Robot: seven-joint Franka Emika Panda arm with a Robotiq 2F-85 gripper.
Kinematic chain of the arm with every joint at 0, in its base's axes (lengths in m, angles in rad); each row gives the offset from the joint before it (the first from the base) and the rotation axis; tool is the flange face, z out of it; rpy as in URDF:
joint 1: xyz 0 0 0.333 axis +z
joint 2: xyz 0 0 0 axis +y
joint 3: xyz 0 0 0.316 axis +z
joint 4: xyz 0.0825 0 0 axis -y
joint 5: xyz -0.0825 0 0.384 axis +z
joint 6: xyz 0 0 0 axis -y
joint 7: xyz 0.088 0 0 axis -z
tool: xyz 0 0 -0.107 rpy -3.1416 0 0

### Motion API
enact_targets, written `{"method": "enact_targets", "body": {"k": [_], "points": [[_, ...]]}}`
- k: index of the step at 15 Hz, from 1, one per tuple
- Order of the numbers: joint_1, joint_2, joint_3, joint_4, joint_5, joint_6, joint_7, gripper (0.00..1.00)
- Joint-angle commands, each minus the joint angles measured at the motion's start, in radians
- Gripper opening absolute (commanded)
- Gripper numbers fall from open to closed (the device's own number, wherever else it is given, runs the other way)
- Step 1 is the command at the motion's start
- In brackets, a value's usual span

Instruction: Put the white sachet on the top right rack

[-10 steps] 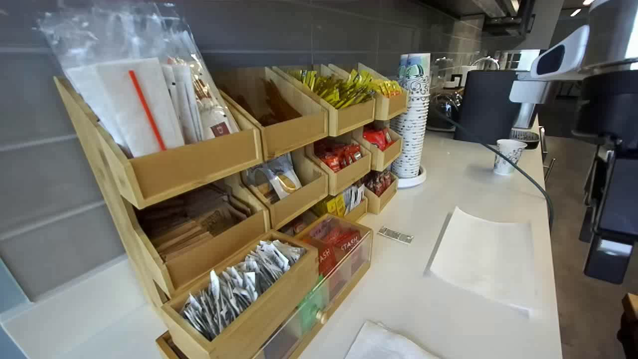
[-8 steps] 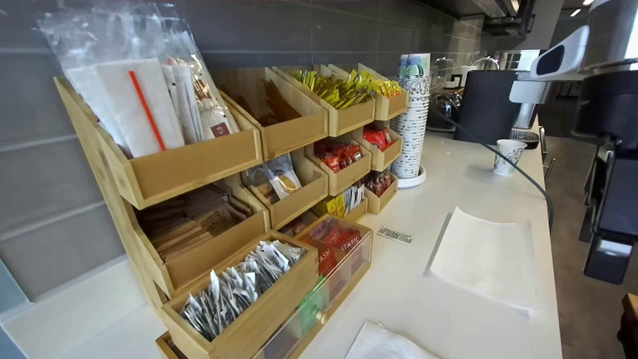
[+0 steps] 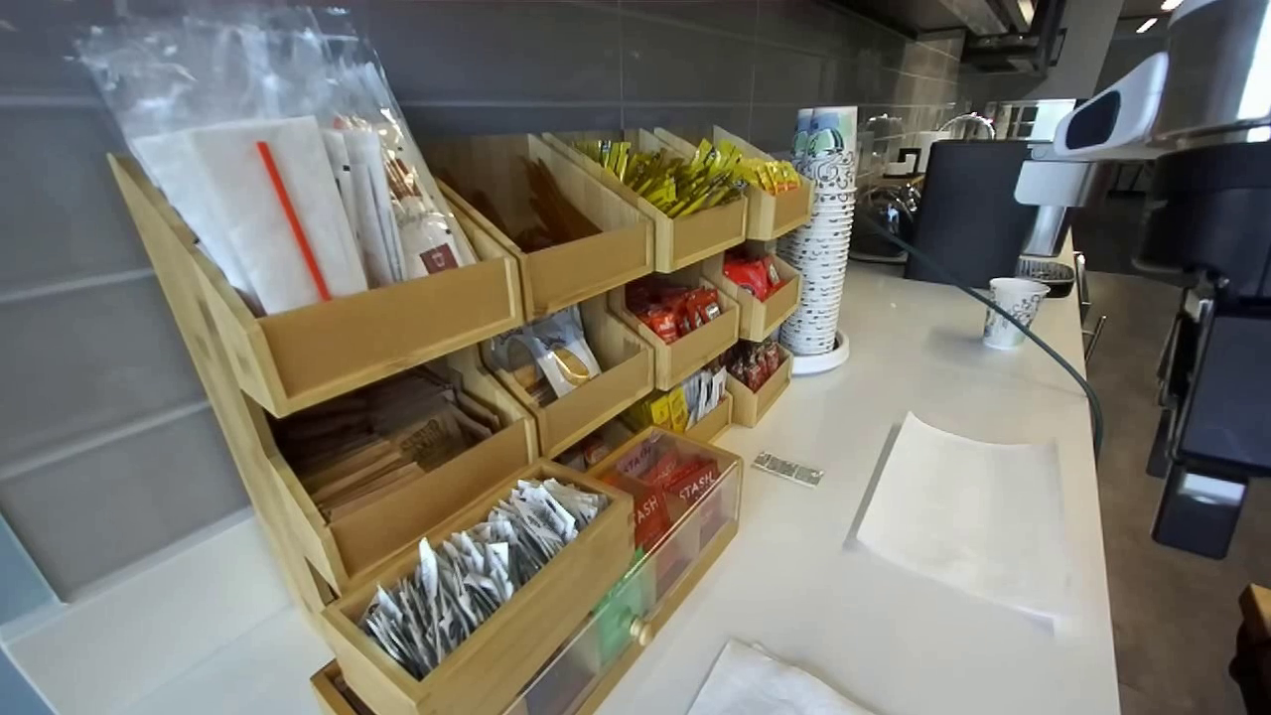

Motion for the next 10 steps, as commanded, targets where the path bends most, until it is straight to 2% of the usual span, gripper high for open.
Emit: {"method": "enact_targets", "body": {"k": [1, 5, 8, 10], "points": [[-0.057, 0.024, -0.012, -0.027, -0.082, 0.089, -0.051, 1.00], [-0.123, 0.078, -0.033, -0.051, -0.245, 0.239, -0.121, 1.00], [-0.164, 0.151, -0.045, -0.080, -0.336, 0.448, -0.128, 1.00], [-0.178, 0.216, -0.061, -0.092, -0.354, 0.593, -0.124, 1.00]]}}
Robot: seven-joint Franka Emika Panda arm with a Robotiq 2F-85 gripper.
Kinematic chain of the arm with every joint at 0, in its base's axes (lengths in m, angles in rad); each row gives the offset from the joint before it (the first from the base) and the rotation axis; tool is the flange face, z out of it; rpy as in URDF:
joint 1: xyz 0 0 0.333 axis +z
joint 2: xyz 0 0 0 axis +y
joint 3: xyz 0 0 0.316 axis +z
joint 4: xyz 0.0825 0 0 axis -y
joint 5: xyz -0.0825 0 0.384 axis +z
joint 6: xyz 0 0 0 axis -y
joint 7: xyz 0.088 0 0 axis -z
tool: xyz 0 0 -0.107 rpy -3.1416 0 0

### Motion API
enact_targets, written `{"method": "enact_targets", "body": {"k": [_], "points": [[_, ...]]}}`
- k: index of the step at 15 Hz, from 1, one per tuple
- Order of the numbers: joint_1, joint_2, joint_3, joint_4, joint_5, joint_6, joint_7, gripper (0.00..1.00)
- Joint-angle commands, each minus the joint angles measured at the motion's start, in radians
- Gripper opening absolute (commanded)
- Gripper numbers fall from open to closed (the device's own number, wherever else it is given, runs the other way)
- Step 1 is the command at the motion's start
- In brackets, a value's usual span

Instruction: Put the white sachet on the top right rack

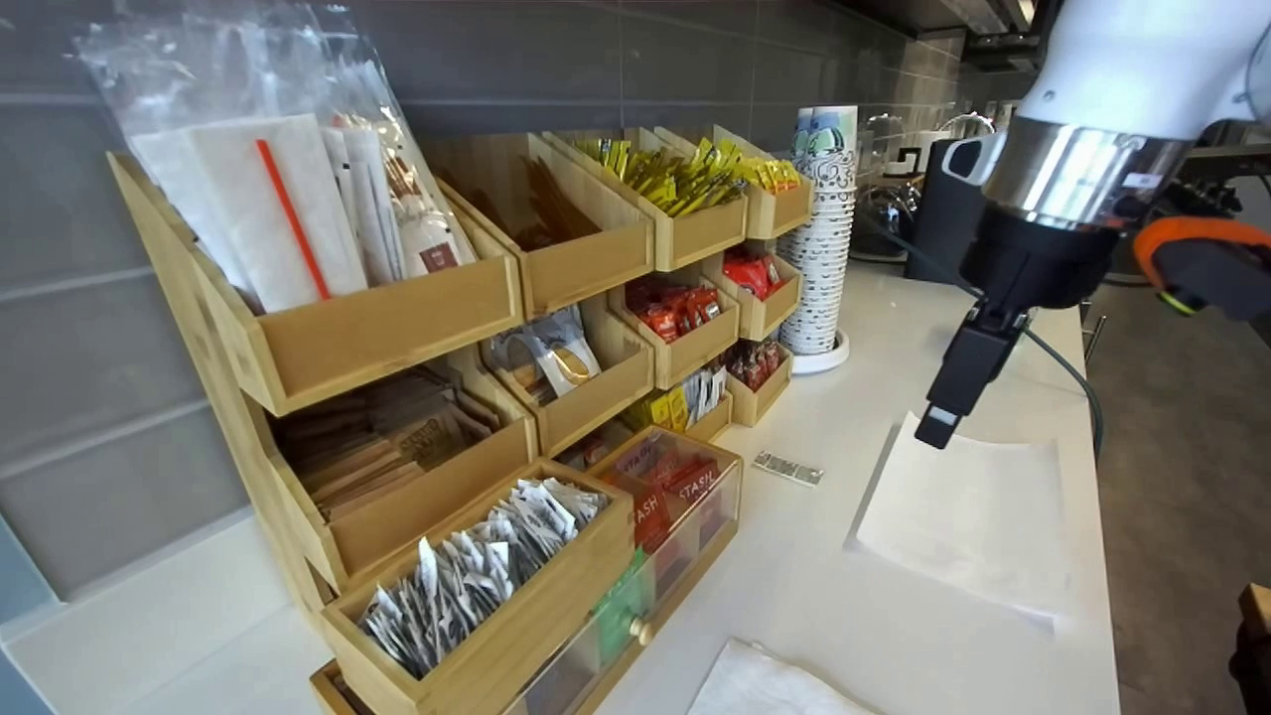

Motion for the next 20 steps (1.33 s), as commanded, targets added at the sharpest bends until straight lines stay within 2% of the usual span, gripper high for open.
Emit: {"method": "enact_targets", "body": {"k": [1, 2, 3, 8, 13, 15, 19, 20], "points": [[-0.018, 0.116, -0.022, -0.015, -0.039, 0.225, 0.000, 1.00], [-0.019, 0.131, -0.013, -0.003, -0.040, 0.236, 0.027, 1.00], [-0.005, 0.087, -0.026, -0.016, -0.021, 0.180, 0.003, 1.00], [-0.005, 0.129, -0.027, -0.011, -0.020, 0.225, 0.006, 1.00], [-0.098, 0.229, -0.050, -0.016, -0.097, 0.430, 0.068, 1.00], [-0.118, 0.279, -0.059, -0.007, -0.112, 0.497, 0.066, 1.00], [-0.109, 0.391, -0.088, 0.022, -0.096, 0.601, 0.037, 1.00], [-0.127, 0.416, -0.072, 0.030, -0.102, 0.624, 0.039, 1.00]]}}
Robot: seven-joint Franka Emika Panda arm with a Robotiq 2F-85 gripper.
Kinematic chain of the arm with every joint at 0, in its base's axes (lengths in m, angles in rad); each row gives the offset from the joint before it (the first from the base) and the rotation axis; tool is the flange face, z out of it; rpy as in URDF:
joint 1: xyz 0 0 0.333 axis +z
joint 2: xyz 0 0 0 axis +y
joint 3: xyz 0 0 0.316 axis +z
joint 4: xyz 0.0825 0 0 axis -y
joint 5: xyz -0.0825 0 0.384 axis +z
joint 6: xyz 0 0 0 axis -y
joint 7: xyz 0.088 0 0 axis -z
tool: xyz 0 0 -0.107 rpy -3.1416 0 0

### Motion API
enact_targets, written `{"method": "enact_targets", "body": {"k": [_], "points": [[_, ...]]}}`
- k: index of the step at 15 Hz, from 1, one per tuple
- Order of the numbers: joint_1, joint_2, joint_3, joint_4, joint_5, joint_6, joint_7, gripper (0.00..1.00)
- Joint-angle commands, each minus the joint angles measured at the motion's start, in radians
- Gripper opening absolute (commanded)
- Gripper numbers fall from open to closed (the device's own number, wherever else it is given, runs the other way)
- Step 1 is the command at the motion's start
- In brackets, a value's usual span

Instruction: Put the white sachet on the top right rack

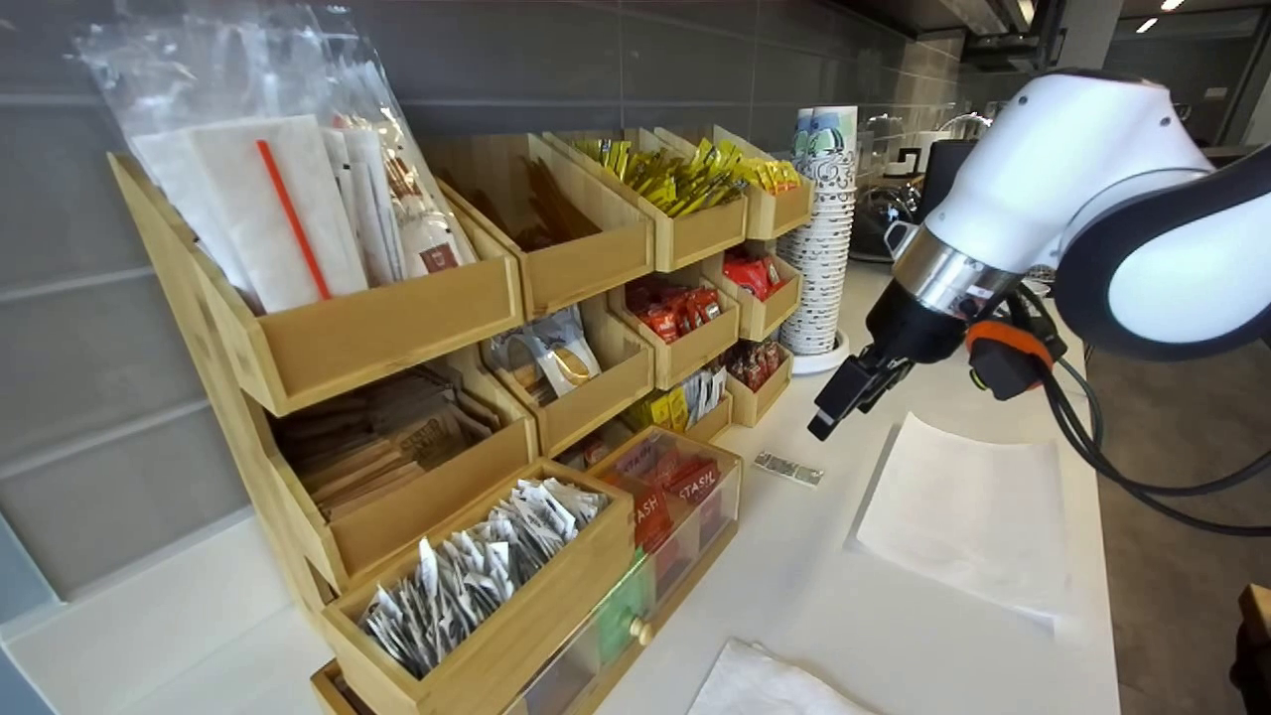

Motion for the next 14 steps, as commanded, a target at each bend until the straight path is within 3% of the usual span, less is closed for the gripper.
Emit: {"method": "enact_targets", "body": {"k": [1, 7, 14], "points": [[-0.011, 0.116, 0.000, 0.055, -0.029, 0.090, 0.004, 1.00], [-0.005, 0.245, -0.027, 0.126, -0.085, 0.168, 0.014, 0.99], [0.020, 0.355, -0.070, 0.202, -0.128, 0.207, 0.003, 0.87]]}}
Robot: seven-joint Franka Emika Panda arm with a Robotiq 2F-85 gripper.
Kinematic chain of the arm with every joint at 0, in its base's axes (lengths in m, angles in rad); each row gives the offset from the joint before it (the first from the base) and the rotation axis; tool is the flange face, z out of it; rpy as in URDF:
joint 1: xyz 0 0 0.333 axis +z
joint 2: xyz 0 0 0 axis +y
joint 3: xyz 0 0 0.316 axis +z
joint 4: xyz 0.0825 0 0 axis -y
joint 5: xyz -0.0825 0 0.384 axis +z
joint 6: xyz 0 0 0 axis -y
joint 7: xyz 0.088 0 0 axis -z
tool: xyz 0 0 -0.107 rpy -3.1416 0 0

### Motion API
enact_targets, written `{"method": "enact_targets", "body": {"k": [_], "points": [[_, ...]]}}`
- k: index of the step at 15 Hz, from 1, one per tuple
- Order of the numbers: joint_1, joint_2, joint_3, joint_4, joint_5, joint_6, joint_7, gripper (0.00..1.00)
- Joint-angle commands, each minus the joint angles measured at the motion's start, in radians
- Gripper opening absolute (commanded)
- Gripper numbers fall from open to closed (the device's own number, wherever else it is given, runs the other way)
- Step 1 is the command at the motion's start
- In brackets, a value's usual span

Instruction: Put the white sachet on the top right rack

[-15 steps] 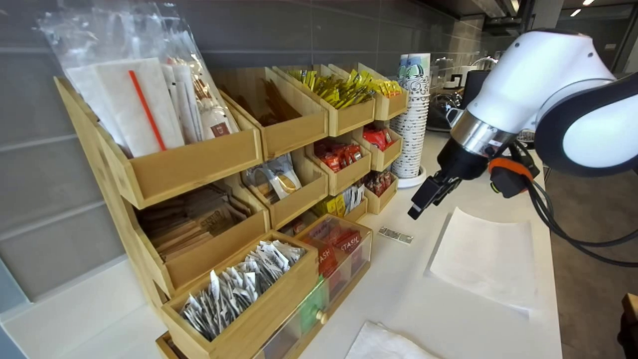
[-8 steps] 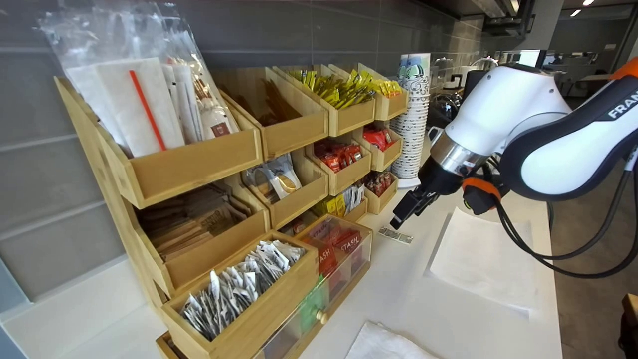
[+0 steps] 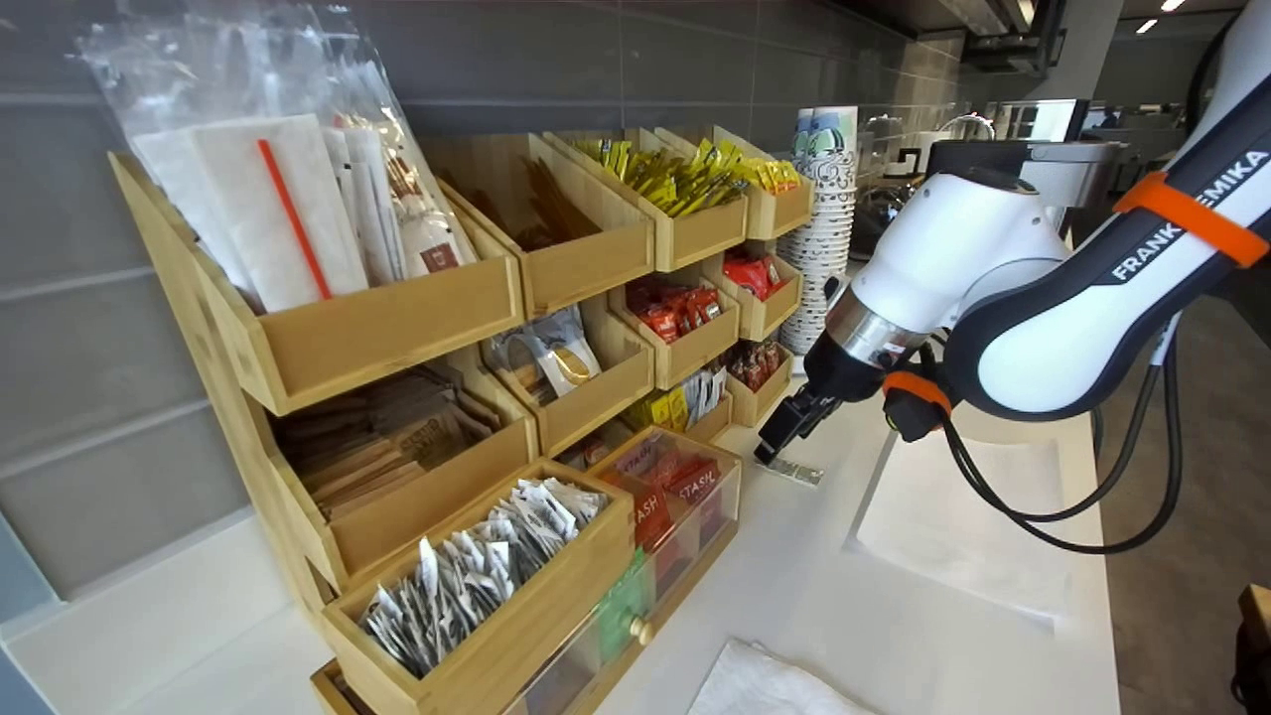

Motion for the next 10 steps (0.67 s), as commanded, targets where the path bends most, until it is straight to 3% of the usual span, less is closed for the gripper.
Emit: {"method": "enact_targets", "body": {"k": [1, 5, 10], "points": [[0.023, 0.070, -0.037, 0.056, -0.049, 0.027, 0.009, 0.82], [0.037, 0.110, -0.054, 0.086, -0.057, 0.025, 0.010, 0.72], [0.055, 0.124, -0.076, 0.105, -0.055, 0.023, 0.009, 0.30]]}}
